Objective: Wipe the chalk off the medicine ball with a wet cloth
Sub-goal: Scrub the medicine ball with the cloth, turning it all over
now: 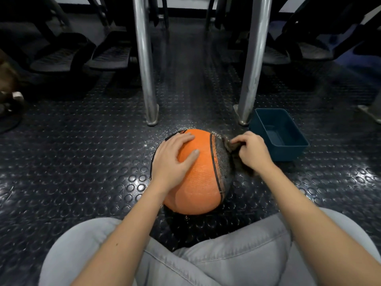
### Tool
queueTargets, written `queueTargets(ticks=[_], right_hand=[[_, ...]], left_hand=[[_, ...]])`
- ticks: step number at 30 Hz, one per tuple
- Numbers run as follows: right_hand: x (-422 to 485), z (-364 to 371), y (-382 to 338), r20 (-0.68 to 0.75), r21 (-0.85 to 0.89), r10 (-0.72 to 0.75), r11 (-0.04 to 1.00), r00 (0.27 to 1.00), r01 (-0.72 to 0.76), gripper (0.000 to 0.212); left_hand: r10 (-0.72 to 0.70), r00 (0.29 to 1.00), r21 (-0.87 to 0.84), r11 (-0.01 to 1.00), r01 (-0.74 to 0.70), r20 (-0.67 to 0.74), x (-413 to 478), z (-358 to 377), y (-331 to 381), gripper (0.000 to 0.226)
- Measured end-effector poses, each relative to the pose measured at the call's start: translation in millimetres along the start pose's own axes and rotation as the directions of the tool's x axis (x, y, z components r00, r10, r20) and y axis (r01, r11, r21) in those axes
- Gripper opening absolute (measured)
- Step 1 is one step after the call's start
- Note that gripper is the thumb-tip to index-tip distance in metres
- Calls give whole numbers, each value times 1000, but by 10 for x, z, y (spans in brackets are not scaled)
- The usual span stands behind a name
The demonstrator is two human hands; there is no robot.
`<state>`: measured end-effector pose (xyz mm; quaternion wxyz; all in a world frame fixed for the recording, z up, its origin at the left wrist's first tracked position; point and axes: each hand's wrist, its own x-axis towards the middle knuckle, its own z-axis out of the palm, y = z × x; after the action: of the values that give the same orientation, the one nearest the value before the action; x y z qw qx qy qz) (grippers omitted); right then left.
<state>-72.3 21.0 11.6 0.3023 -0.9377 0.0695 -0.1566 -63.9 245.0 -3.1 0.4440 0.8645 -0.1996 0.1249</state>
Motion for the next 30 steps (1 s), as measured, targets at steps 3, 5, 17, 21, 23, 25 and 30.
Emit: queueTargets(ticks=[3,5,17,21,23,25,30], right_hand=[[-63,-83,-213,-182,145,-93,982,979,121,47],[-214,-39,-384,-163,159,-312,928,936,337,45],[-265,44,-368,-62,43,-373,926,926,376,45],[-24,29,32,82,51,13,999,997,-17,49],[62,-4,68,57,36,102,994,993,-104,53],[34,-11,-140,-49,162,23,987,999,-15,54],[-172,55,-174,19,87,-292,953,956,289,49]], left_hand=[[16,1000,20,1000,-16,-11,-21,-1,-11,56],[27,1000,22,999,-27,-13,-18,-7,-10,55],[27,1000,11,1000,-27,-5,-17,-5,-8,53],[16,1000,-19,1000,-17,-9,-22,7,1,53],[21,999,-32,999,-22,-24,-30,3,-23,49],[17,999,-39,999,-19,-39,-35,-5,-41,46],[11,1000,-26,1000,-12,-18,-25,-9,-16,50]])
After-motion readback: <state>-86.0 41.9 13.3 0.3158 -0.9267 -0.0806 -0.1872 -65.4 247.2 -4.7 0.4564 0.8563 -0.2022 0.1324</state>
